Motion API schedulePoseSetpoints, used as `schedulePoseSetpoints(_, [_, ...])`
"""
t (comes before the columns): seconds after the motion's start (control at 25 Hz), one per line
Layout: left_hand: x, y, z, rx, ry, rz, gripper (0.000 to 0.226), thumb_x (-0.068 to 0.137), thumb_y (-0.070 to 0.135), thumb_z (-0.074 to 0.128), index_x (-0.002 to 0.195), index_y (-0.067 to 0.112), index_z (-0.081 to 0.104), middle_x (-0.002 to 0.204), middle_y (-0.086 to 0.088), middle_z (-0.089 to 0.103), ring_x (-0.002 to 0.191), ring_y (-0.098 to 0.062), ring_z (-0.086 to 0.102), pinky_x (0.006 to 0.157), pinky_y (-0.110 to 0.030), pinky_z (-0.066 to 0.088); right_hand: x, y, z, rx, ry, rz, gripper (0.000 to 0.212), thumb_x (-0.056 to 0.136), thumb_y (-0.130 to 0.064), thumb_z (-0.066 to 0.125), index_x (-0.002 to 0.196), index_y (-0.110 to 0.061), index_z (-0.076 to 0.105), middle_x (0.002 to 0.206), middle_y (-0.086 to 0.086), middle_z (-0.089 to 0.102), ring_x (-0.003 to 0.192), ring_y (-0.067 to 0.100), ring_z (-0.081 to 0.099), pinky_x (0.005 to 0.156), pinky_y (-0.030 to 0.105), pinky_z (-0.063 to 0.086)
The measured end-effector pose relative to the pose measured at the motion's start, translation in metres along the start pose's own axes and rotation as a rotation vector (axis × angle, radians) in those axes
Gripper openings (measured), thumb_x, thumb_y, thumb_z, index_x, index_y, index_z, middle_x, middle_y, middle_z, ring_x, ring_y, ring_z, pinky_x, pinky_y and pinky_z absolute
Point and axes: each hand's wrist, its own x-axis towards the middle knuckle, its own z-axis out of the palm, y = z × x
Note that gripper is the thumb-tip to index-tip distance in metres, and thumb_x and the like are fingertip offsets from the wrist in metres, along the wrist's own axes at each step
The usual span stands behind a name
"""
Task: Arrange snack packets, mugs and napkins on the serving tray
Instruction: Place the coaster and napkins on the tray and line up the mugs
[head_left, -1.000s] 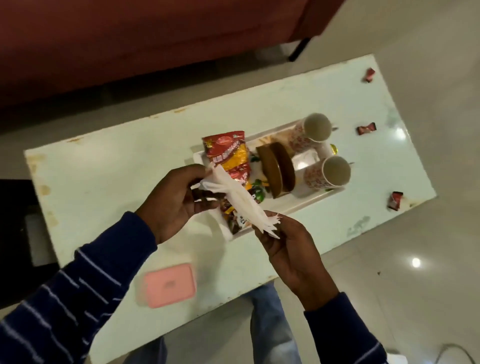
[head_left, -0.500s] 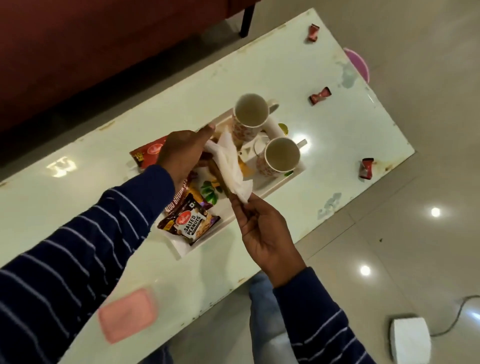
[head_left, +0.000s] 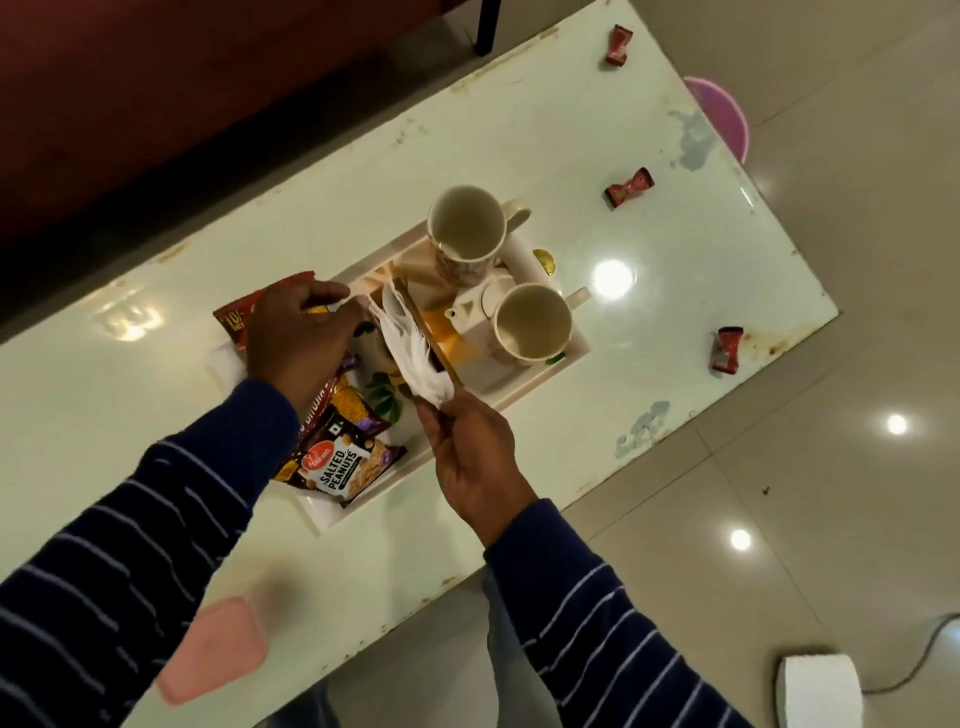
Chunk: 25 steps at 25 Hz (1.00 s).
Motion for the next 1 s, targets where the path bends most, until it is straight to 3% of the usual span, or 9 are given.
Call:
schedulePoseSetpoints(0.12, [-0.016,-0.003,-0.008,-0.03,0.101,-0.025,0.009,0.083,0.03,0.072,0.091,0.028,0.072,0.087,0.014,0.072,0.08,0.0,0.068,0.068,-0.023,0.057,0.004,0.001,-0.001,-0.186,0.107,-0.085,0.025,0.087,0.007,0.061,0.089,-0.011,0.078,0.098,0.009,0.077,0.09,0.021,0.072,0.079,0.031,0.061])
schedulePoseSetpoints(0.28, [-0.04,-0.017,-0.027,-0.16,0.29,-0.052,0.009,0.077,0.032,0.071,0.085,0.034,0.074,0.082,0.006,0.075,0.077,-0.018,0.073,0.076,-0.046,0.061,0.011,0.004,0.007,-0.347,0.229,-0.182,0.018,0.083,0.003,0.065,0.092,-0.008,0.077,0.101,0.012,0.074,0.089,0.024,0.069,0.082,0.032,0.06])
schedulePoseSetpoints(0.52, [-0.084,-0.045,-0.073,-0.365,0.471,-0.142,0.006,0.077,0.023,0.07,0.078,0.028,0.074,0.069,0.01,0.073,0.068,-0.01,0.071,0.07,-0.028,0.059,0.013,0.003,0.008,-0.516,0.088,-0.071,0.017,0.085,-0.013,0.068,0.099,-0.013,0.077,0.092,-0.001,0.075,0.084,0.013,0.064,0.076,0.029,0.049])
schedulePoseSetpoints(0.64, [-0.094,-0.07,-0.09,-0.335,0.442,-0.187,0.01,0.077,0.018,0.069,0.079,0.028,0.074,0.073,0.009,0.073,0.071,-0.011,0.07,0.074,-0.034,0.058,0.006,0.003,-0.001,-0.619,0.165,-0.098,0.01,0.082,-0.015,0.069,0.084,-0.013,0.078,0.09,0.014,0.073,0.088,0.019,0.063,0.08,0.031,0.047])
schedulePoseSetpoints(0.68, [-0.096,-0.078,-0.093,-0.337,0.399,-0.197,0.012,0.079,0.015,0.068,0.081,0.026,0.074,0.076,0.008,0.074,0.073,-0.013,0.07,0.078,-0.038,0.059,0.001,0.001,-0.002,-0.634,0.184,-0.128,0.01,0.082,-0.016,0.069,0.085,-0.012,0.077,0.097,0.021,0.07,0.086,0.005,0.044,0.08,0.031,0.048])
schedulePoseSetpoints(0.72, [-0.099,-0.085,-0.094,-0.332,0.362,-0.202,0.012,0.08,0.014,0.067,0.084,0.023,0.074,0.08,0.005,0.074,0.077,-0.016,0.07,0.082,-0.043,0.059,-0.006,-0.002,-0.003,-0.662,0.184,-0.167,0.009,0.083,-0.015,0.068,0.082,-0.014,0.077,0.103,0.02,0.07,0.119,0.036,0.052,0.082,0.032,0.05])
schedulePoseSetpoints(0.76, [-0.103,-0.089,-0.094,-0.321,0.339,-0.198,0.012,0.079,0.015,0.067,0.088,0.019,0.074,0.086,-0.001,0.074,0.081,-0.02,0.071,0.086,-0.048,0.058,-0.014,-0.007,-0.005,-0.697,0.166,-0.217,0.011,0.087,-0.015,0.065,0.086,-0.016,0.077,0.105,0.015,0.071,0.098,0.026,0.066,0.084,0.034,0.052])
schedulePoseSetpoints(0.88, [-0.114,-0.093,-0.103,-0.329,0.317,-0.217,0.021,0.078,0.023,0.066,0.098,0.02,0.072,0.096,-0.008,0.074,0.094,-0.029,0.069,0.091,-0.052,0.054,-0.048,-0.032,-0.008,-0.868,0.114,-0.447,0.018,0.093,-0.011,0.059,0.096,-0.02,0.075,0.102,-0.001,0.074,0.091,0.02,0.07,0.078,0.034,0.055])
schedulePoseSetpoints(1.0, [-0.117,-0.099,-0.114,-0.437,0.27,-0.306,0.023,0.078,0.025,0.069,0.1,0.028,0.069,0.098,-0.004,0.074,0.097,-0.029,0.069,0.094,-0.049,0.053,-0.081,-0.076,0.0,-0.917,0.096,-0.641,0.024,0.094,-0.007,0.056,0.094,-0.02,0.075,0.091,-0.004,0.077,0.079,0.015,0.073,0.067,0.028,0.056])
